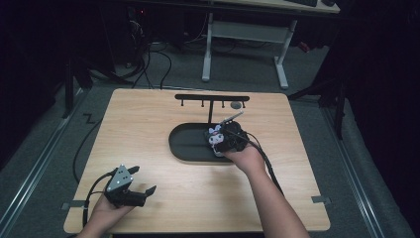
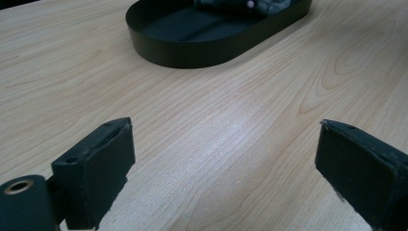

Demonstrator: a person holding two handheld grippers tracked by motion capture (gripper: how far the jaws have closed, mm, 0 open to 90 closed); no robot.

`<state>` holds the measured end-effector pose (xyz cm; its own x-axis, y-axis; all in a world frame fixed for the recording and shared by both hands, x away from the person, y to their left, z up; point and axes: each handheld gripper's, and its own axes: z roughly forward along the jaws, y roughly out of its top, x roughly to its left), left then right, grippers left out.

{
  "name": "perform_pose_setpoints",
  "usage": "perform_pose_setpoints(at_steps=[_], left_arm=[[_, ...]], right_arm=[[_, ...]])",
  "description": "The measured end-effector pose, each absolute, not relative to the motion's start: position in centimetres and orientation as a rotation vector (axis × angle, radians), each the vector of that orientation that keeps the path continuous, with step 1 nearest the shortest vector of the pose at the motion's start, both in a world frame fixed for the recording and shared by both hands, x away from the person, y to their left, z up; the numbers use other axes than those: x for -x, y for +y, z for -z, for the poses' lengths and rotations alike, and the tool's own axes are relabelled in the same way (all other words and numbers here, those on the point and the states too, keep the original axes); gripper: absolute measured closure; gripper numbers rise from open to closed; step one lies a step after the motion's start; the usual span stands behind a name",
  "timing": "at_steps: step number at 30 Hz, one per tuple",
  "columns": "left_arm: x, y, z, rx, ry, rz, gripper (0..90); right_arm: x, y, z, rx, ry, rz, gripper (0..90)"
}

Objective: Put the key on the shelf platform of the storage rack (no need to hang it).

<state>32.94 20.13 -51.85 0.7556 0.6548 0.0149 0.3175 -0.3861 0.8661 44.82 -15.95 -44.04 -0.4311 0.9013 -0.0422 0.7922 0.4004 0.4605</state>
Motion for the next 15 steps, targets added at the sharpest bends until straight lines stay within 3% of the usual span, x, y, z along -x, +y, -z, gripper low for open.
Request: perform_pose_setpoints(at_steps=[15], left_arm=[[-33.0, 19.9, 52.0, -2.007, 0.725, -0.431, 7.4]], right_arm=[[-42.2, -19.0, 45.4, -1.454, 2.289, -0.682, 28.8]])
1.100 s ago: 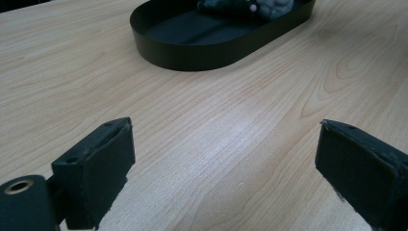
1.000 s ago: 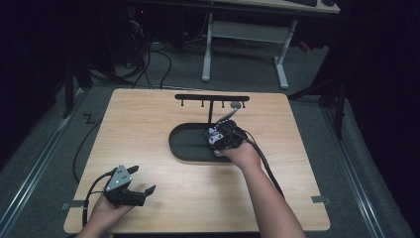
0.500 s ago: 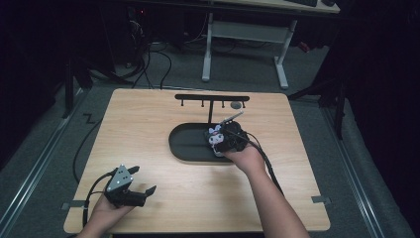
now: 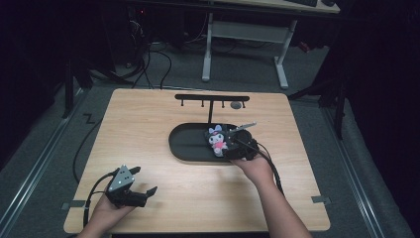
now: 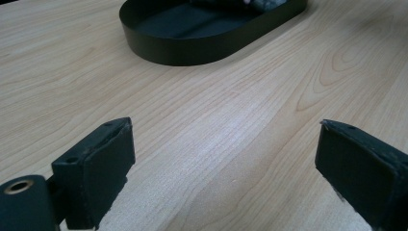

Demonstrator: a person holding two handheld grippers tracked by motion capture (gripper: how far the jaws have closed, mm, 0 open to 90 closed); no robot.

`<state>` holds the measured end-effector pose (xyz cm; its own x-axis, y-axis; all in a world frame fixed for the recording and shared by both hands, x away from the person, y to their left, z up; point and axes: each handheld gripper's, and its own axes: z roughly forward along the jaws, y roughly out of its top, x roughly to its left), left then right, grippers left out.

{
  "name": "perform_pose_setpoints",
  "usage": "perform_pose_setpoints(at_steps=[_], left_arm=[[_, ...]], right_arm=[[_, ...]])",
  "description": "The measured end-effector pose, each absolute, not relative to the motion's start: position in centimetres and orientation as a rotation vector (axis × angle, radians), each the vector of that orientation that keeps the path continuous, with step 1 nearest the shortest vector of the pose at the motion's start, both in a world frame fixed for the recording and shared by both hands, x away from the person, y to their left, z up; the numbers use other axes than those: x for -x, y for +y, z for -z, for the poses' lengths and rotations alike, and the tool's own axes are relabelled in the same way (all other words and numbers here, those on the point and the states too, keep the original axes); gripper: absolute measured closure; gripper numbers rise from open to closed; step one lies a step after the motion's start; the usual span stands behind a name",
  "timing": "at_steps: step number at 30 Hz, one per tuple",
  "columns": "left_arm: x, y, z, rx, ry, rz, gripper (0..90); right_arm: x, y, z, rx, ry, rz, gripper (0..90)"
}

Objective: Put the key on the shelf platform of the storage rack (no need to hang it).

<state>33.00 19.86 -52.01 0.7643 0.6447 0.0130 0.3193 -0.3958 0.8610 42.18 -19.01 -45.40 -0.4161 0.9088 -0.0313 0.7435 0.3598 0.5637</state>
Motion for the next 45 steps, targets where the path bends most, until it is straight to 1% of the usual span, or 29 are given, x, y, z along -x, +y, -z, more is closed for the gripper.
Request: perform_pose_setpoints(at_steps=[7, 9, 10, 15, 19, 20, 21, 22, 23, 24, 28, 30, 32, 33, 35, 38, 45], left_arm=[[-33.1, 19.6, 52.1, -2.011, 0.721, -0.432, 7.4], [-33.1, 19.6, 52.1, -2.011, 0.721, -0.432, 7.5], [-33.2, 19.5, 52.2, -2.013, 0.72, -0.432, 7.4], [-33.1, 19.4, 52.2, -2.018, 0.719, -0.432, 7.5], [-33.2, 19.4, 52.2, -2.018, 0.719, -0.432, 7.5], [-33.2, 19.4, 52.2, -2.017, 0.718, -0.432, 7.5], [-33.2, 19.4, 52.2, -2.017, 0.718, -0.432, 7.5], [-33.2, 19.4, 52.2, -2.017, 0.717, -0.432, 7.5], [-33.2, 19.3, 52.2, -2.016, 0.716, -0.432, 7.5], [-33.2, 19.3, 52.2, -2.021, 0.71, -0.429, 7.5], [-33.1, 19.2, 52.2, -2.022, 0.706, -0.427, 7.5], [-33.1, 19.2, 52.2, -2.02, 0.705, -0.425, 7.5], [-33.0, 19.1, 52.1, -2.009, 0.701, -0.422, 7.5], [-33.0, 19.1, 52.1, -2.009, 0.701, -0.422, 7.5], [-33.0, 18.9, 52.1, -2.012, 0.689, -0.426, 7.5], [-32.9, 18.8, 52.0, -2.009, 0.686, -0.427, 7.5], [-32.9, 19.0, 51.9, -2.004, 0.685, -0.432, 7.5]], right_arm=[[-40.2, -20.5, 46.3, -1.434, 2.248, -0.774, 28.7], [-39.5, -20.9, 46.7, -1.423, 2.24, -0.786, 29.1], [-38.8, -21.3, 47.1, -1.414, 2.225, -0.809, 30.7], [-37.4, -22.1, 47.9, -1.406, 2.187, -0.859, 31.2], [-35.9, -22.7, 48.6, -1.382, 2.152, -0.888, 30.4], [-35.1, -22.8, 48.9, -1.367, 2.139, -0.902, 29.9], [-35.1, -22.8, 48.9, -1.367, 2.139, -0.902, 29.9], [-34.2, -22.9, 49.4, -1.329, 2.12, -0.921, 29.2], [-34.2, -22.9, 49.4, -1.329, 2.12, -0.921, 29.2], [-33.2, -23.0, 49.8, -1.312, 2.085, -0.925, 29.2], [-32.1, -23.0, 50.5, -1.304, 2.08, -0.945, 28.2], [-31.1, -23.0, 51.0, -1.276, 2.063, -0.974, 26.7], [-28.6, -23.4, 51.5, -1.258, 1.999, -1.0, 27.3], [-28.6, -23.4, 51.5, -1.258, 1.999, -1.0, 27.3], [-27.3, -24.1, 51.0, -1.228, 1.965, -0.992, 26.8], [-27.2, -24.9, 51.1, -1.288, 1.947, -1.061, 26.7], [-27.7, -24.9, 51.3, -1.295, 1.937, -1.044, 26.8]])
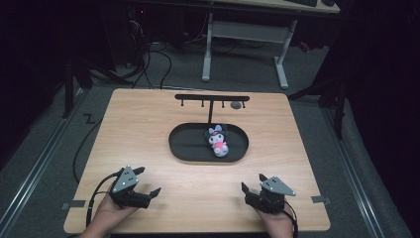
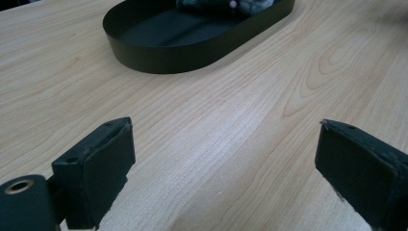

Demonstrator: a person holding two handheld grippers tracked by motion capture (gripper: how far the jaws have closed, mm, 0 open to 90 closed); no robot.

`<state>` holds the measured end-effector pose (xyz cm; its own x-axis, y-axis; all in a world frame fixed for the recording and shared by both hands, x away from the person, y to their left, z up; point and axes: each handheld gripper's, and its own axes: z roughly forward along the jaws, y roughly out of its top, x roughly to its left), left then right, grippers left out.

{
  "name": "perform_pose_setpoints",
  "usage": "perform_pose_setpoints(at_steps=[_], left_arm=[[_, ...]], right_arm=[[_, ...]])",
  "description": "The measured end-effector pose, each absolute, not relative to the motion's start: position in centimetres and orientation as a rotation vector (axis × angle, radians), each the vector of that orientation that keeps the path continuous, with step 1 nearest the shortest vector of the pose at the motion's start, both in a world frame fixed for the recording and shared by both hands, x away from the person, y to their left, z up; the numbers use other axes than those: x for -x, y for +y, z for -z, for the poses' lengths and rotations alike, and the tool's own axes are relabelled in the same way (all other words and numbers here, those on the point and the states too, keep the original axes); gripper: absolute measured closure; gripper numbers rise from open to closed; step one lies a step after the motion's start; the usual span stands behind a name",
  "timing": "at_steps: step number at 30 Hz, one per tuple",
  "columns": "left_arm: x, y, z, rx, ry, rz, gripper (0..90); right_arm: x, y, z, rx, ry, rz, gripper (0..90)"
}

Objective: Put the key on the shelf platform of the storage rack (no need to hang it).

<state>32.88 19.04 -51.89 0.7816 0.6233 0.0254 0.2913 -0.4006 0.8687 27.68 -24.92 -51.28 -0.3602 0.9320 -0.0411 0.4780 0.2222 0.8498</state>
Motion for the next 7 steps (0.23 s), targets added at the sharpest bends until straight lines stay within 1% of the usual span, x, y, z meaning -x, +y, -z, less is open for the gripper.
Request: perform_pose_setpoints(at_steps=[7], left_arm=[[-33.04, 19.11, 51.85, -1.999, 0.682, -0.433, 7.5]], right_arm=[[-27.75, -24.71, 51.47, -1.287, 1.952, -1.019, 26.8]])
